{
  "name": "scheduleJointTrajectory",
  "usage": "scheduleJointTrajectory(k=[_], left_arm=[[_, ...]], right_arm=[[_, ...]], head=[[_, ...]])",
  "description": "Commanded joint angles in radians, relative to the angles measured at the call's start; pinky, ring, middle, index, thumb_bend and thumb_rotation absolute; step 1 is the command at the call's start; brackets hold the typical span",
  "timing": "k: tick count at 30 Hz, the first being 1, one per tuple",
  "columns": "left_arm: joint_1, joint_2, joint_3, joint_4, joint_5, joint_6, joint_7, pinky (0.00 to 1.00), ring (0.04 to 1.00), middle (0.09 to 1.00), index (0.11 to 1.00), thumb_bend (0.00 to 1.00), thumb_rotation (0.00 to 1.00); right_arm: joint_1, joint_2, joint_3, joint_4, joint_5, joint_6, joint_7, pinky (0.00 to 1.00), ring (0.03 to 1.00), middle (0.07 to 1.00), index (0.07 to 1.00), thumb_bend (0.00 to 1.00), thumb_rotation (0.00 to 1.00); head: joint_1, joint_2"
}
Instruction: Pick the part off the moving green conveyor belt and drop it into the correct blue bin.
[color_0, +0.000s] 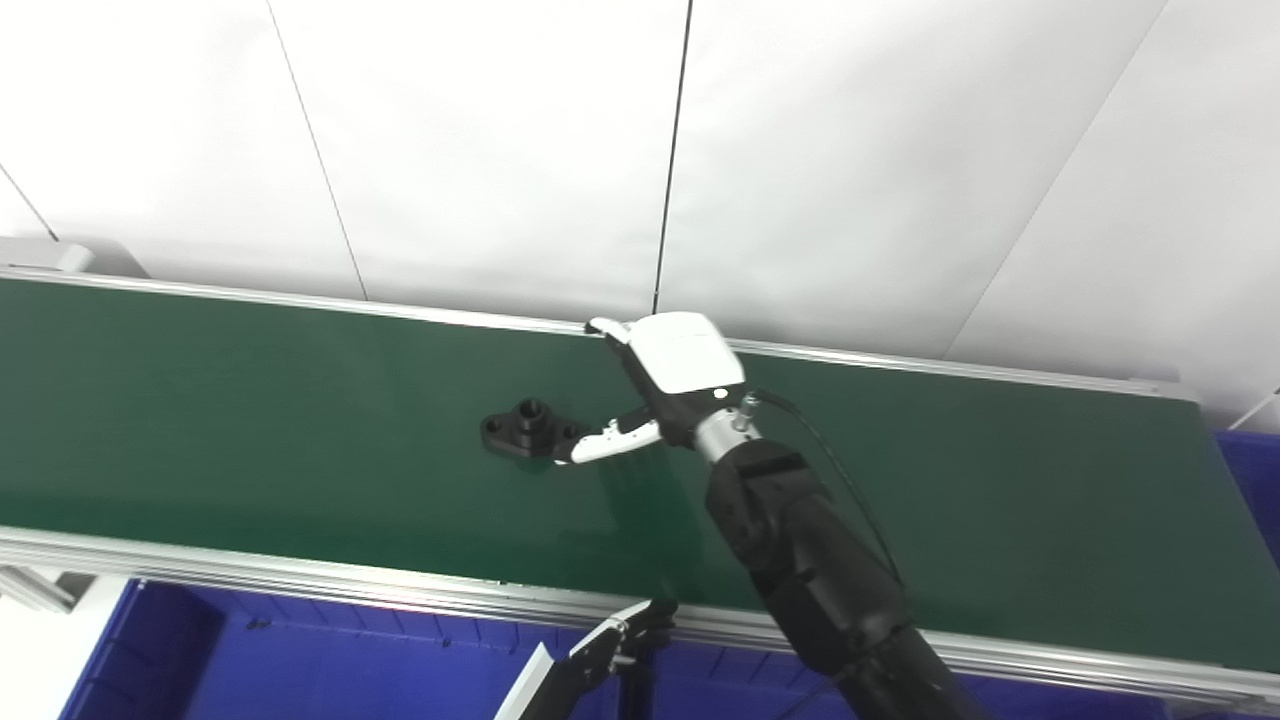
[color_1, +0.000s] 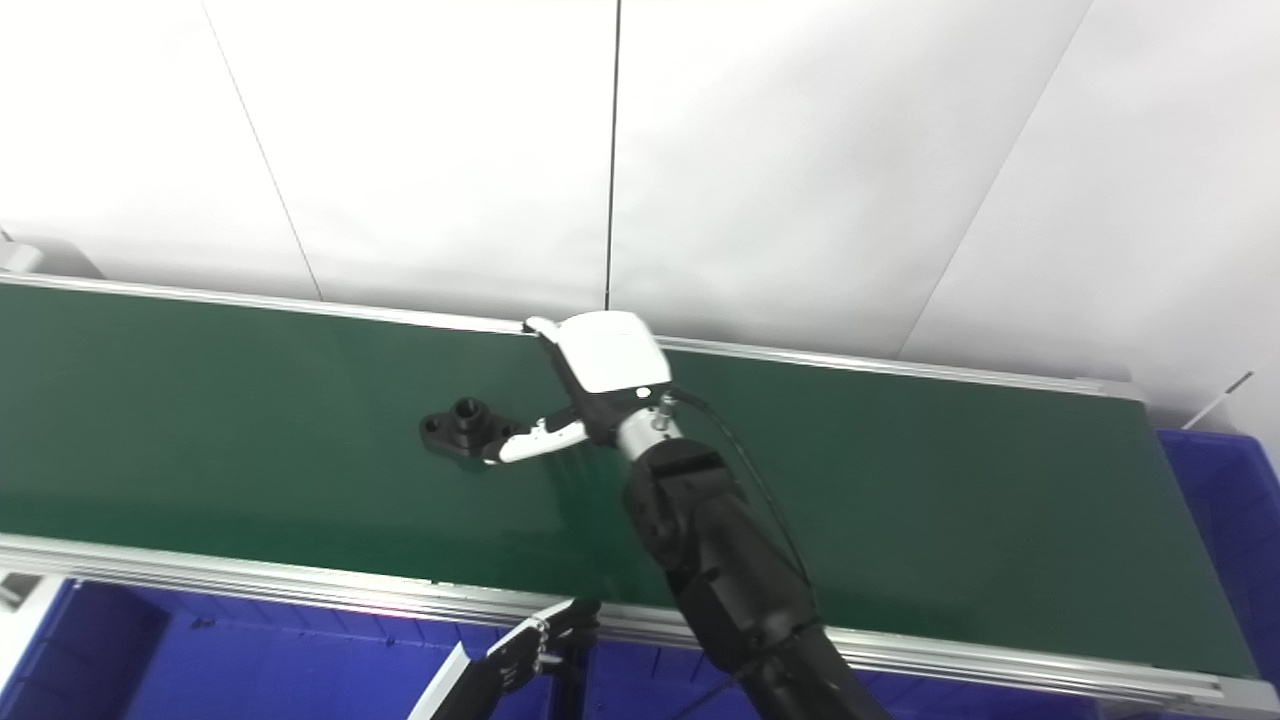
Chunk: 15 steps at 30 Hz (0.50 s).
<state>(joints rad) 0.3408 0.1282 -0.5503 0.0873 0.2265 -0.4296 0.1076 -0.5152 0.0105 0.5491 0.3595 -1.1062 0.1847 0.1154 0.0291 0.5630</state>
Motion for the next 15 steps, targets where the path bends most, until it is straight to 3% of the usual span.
scheduleJointTrajectory(k=[1,3,9,15], left_arm=[[-0.004,-0.008,-0.003,-0.017,0.01,-0.04,0.02,0.65,0.803,0.849,0.854,0.79,0.69],[-0.005,-0.009,-0.005,-0.017,0.005,-0.04,0.02,0.66,0.807,0.847,0.854,0.8,0.69],[-0.003,-0.013,-0.009,-0.021,0.014,-0.04,0.028,0.66,0.794,0.836,0.845,0.79,0.68],[0.001,-0.012,-0.02,-0.032,0.021,-0.04,0.035,0.66,0.795,0.841,0.845,0.78,0.67]], right_arm=[[-0.052,0.017,0.004,-0.001,-0.007,0.029,-0.036,0.85,0.811,0.83,0.869,0.94,0.74],[-0.052,0.025,0.011,0.02,-0.005,0.034,-0.047,0.89,0.82,0.828,0.865,0.94,0.75],[-0.045,0.036,0.02,0.068,0.015,0.026,-0.062,0.86,0.824,0.826,0.862,0.93,0.75],[-0.034,0.037,0.041,0.107,0.024,0.021,-0.096,0.74,0.771,0.801,0.839,0.93,0.73]], head=[[0.006,0.001],[0.011,0.003],[0.021,0.006],[0.032,0.012]])
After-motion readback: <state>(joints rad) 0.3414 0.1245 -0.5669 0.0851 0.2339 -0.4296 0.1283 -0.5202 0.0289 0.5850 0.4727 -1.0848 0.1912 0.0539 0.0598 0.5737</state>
